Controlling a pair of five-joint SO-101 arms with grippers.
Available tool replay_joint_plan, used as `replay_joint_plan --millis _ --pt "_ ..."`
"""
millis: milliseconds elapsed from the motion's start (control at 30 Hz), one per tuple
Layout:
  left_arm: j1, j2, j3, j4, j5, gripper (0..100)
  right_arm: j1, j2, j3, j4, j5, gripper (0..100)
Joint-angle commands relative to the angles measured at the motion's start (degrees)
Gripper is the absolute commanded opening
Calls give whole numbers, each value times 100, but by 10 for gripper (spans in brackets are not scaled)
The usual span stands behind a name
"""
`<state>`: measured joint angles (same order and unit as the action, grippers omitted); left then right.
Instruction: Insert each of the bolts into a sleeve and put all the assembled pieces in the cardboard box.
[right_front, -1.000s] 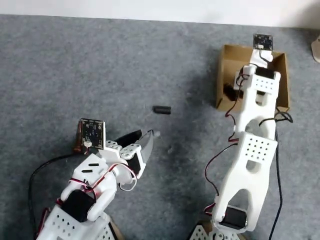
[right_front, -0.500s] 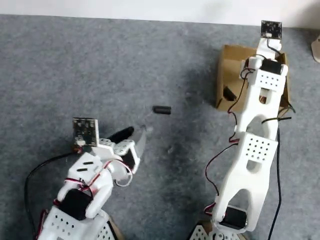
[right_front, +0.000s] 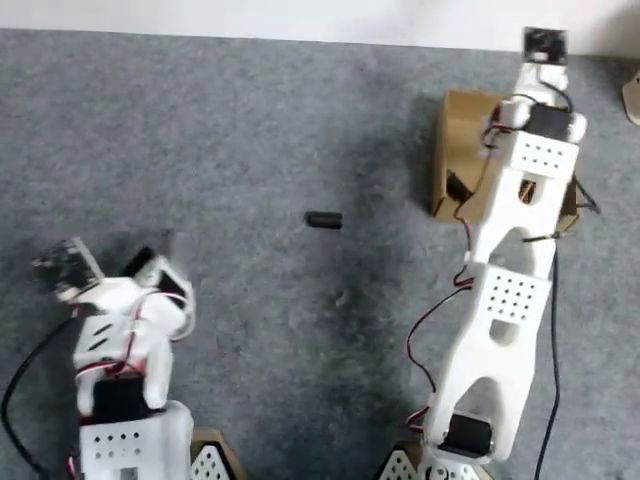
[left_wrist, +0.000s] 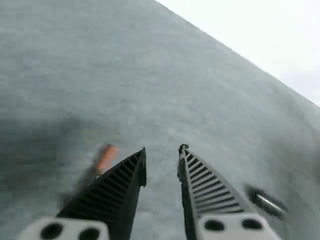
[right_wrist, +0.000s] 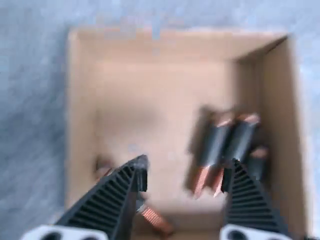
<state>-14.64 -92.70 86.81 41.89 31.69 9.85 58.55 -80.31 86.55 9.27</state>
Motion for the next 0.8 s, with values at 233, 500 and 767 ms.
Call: replay_joint_plan --millis 233,500,767 --pt "-1587 -84 435 -9 -44 111 -980 -224 -356 1446 -440 225" --pt "-1420 -40 470 615 -993 111 -1323 -1226 347 1446 -440 224" --pt "-936 -22 4 1626 -1160 108 -2035 -2413 2299 1437 -123 224"
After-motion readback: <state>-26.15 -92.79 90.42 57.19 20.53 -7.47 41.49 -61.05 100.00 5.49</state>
